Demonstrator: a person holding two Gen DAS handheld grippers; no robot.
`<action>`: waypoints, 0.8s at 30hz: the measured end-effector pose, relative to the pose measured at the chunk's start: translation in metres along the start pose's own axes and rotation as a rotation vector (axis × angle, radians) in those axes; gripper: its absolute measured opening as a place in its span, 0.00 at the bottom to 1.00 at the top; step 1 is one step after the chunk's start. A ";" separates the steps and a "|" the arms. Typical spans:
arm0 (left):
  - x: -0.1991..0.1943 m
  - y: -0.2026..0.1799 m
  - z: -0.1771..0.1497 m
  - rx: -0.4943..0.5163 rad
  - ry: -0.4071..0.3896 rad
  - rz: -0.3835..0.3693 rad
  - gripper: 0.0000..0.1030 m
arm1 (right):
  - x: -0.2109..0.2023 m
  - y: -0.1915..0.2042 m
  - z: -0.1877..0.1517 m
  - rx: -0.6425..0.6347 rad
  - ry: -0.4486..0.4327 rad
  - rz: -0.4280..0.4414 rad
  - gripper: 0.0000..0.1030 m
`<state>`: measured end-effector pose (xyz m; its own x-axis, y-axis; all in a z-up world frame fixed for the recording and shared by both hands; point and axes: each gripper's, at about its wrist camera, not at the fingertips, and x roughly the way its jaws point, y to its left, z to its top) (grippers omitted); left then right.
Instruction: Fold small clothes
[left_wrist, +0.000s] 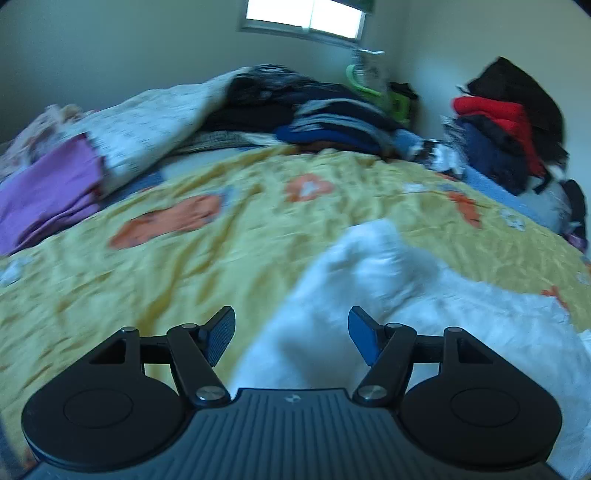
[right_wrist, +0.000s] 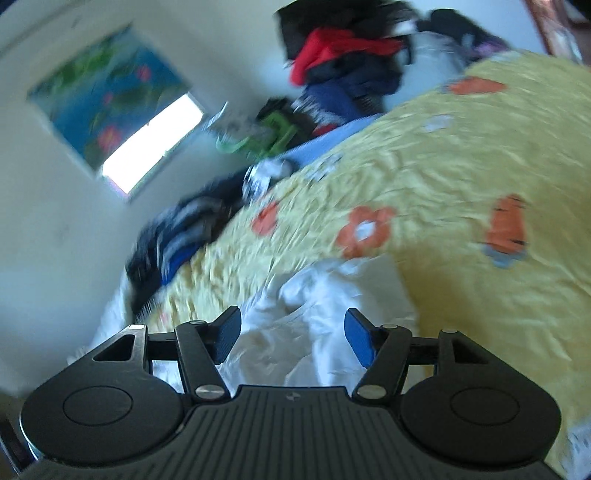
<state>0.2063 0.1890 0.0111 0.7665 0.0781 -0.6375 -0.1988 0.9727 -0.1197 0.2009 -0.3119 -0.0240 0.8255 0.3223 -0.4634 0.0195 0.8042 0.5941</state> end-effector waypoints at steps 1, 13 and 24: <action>0.004 -0.009 0.001 0.013 -0.002 -0.014 0.65 | 0.011 0.007 -0.001 -0.034 0.029 -0.009 0.61; 0.090 -0.080 -0.015 0.181 0.089 -0.030 0.65 | 0.089 -0.003 -0.015 -0.125 0.169 -0.090 0.66; 0.110 -0.073 -0.024 0.163 0.115 -0.032 0.69 | 0.101 -0.019 -0.016 -0.075 0.198 -0.036 0.69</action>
<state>0.2903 0.1215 -0.0686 0.6944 0.0299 -0.7190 -0.0663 0.9975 -0.0226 0.2745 -0.2866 -0.0924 0.6980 0.3786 -0.6078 -0.0014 0.8495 0.5276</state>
